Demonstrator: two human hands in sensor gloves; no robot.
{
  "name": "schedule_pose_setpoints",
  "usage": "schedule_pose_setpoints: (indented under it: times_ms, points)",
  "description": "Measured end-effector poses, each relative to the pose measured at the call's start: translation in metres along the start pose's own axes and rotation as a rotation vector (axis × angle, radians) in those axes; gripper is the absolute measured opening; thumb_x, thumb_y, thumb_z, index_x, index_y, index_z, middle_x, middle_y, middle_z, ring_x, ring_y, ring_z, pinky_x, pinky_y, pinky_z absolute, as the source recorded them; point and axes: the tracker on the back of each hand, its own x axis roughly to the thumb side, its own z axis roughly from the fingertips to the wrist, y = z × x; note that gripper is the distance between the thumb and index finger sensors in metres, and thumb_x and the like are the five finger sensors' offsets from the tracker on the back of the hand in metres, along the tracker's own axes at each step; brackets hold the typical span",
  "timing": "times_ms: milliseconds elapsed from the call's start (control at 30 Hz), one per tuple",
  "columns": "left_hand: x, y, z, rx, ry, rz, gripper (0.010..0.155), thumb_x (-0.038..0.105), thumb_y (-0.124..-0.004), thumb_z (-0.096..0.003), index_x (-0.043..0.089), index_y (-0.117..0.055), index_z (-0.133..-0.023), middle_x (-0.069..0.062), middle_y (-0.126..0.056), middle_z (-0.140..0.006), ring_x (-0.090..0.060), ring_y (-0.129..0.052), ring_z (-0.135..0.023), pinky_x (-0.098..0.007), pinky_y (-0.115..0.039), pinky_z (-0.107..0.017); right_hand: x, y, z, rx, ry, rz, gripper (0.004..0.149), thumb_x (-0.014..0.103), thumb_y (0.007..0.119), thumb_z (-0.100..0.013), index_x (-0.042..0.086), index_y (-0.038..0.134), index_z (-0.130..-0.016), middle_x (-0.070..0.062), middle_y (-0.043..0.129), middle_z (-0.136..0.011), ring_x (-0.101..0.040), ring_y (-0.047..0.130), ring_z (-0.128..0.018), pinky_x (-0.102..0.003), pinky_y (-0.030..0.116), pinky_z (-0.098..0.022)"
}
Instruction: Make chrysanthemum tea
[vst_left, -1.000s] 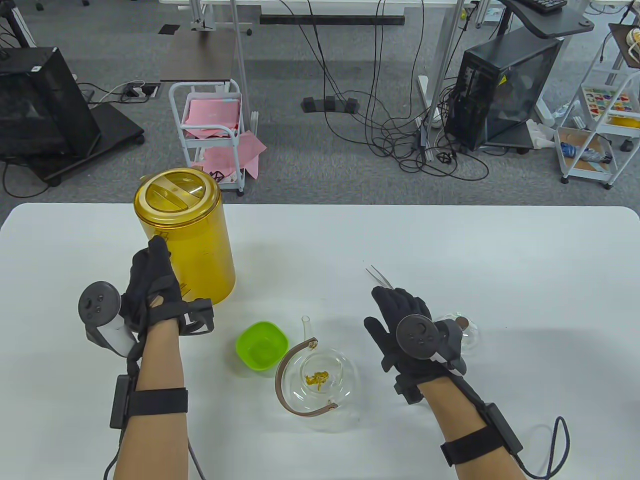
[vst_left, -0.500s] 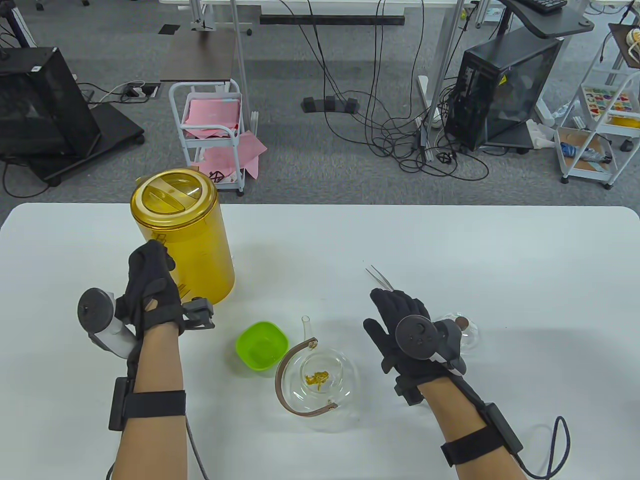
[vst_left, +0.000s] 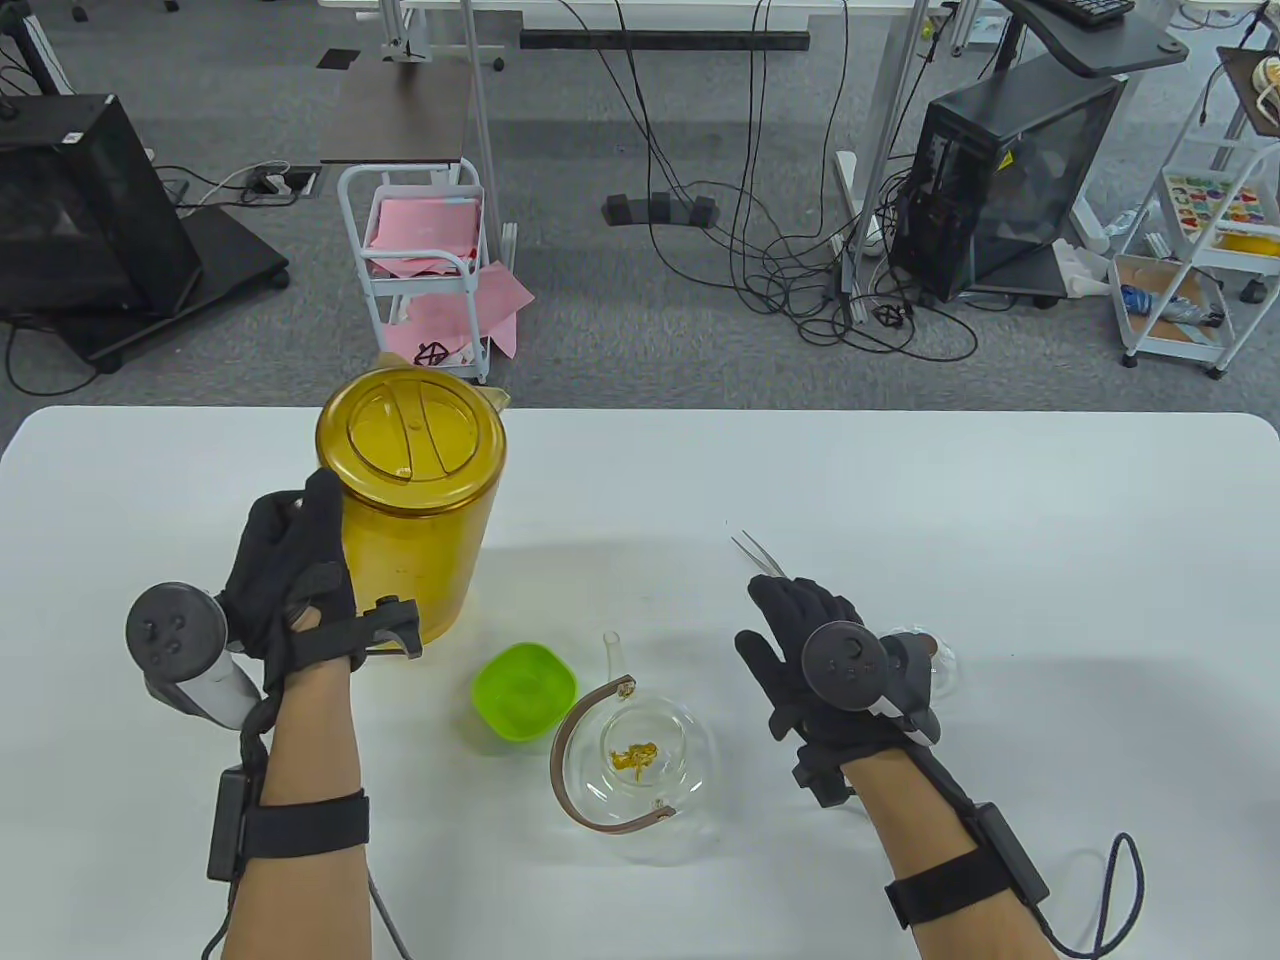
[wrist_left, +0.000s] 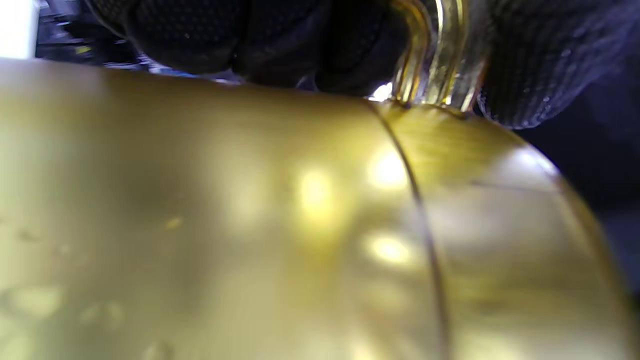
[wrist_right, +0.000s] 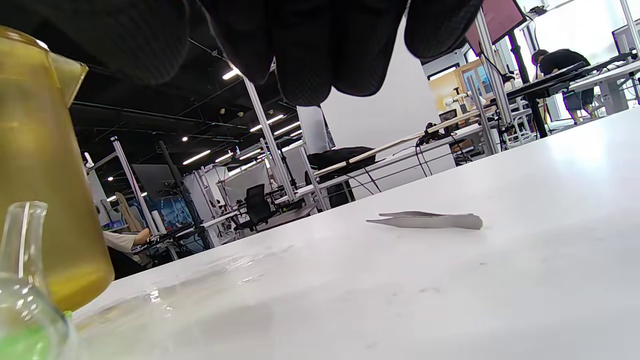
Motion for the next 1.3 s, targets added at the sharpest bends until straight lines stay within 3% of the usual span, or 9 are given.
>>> schedule_pose_setpoints:
  times_ms: [233, 567, 967, 1300]
  points:
    - [0.067, -0.006, 0.014, -0.171, -0.254, -0.176, 0.055, 0.077, -0.091, -0.0428, 0.024, -0.097, -0.056, -0.004, -0.098, -0.049, -0.035, -0.089, -0.049, -0.066, -0.062, -0.066, -0.004, -0.007, 0.001, -0.024, 0.01, -0.022, 0.065, 0.056, 0.069, -0.055, 0.024, 0.058, -0.111, -0.006, 0.064, -0.111, -0.039, 0.066, -0.107, -0.064, 0.052, -0.074]
    - [0.116, -0.02, 0.035, -0.464, -0.469, -0.324, 0.054, 0.077, -0.091, -0.0426, 0.024, -0.099, -0.054, -0.004, -0.1, -0.047, -0.035, -0.091, -0.048, -0.067, -0.061, -0.069, -0.001, -0.006, 0.001, -0.025, -0.005, -0.017, 0.064, 0.056, 0.069, -0.055, 0.024, 0.06, -0.111, -0.006, 0.064, -0.111, -0.039, 0.067, -0.106, -0.064, 0.052, -0.074]
    - [0.135, -0.053, 0.061, -0.72, -0.597, -0.461, 0.054, 0.076, -0.09, -0.0434, 0.024, -0.099, -0.056, -0.004, -0.101, -0.049, -0.035, -0.092, -0.05, -0.069, -0.056, -0.072, -0.003, -0.001, 0.001, 0.002, 0.007, -0.009, 0.063, 0.056, 0.069, -0.055, 0.024, 0.063, -0.109, -0.006, 0.065, -0.111, -0.039, 0.068, -0.106, -0.064, 0.053, -0.073]
    - [0.133, -0.08, 0.077, -0.856, -0.615, -0.547, 0.054, 0.075, -0.09, -0.044, 0.024, -0.099, -0.056, -0.004, -0.101, -0.05, -0.035, -0.092, -0.051, -0.07, -0.053, -0.073, -0.006, 0.0, 0.0, 0.015, 0.026, -0.015, 0.062, 0.056, 0.069, -0.056, 0.025, 0.063, -0.109, -0.006, 0.066, -0.11, -0.039, 0.068, -0.106, -0.064, 0.053, -0.073]
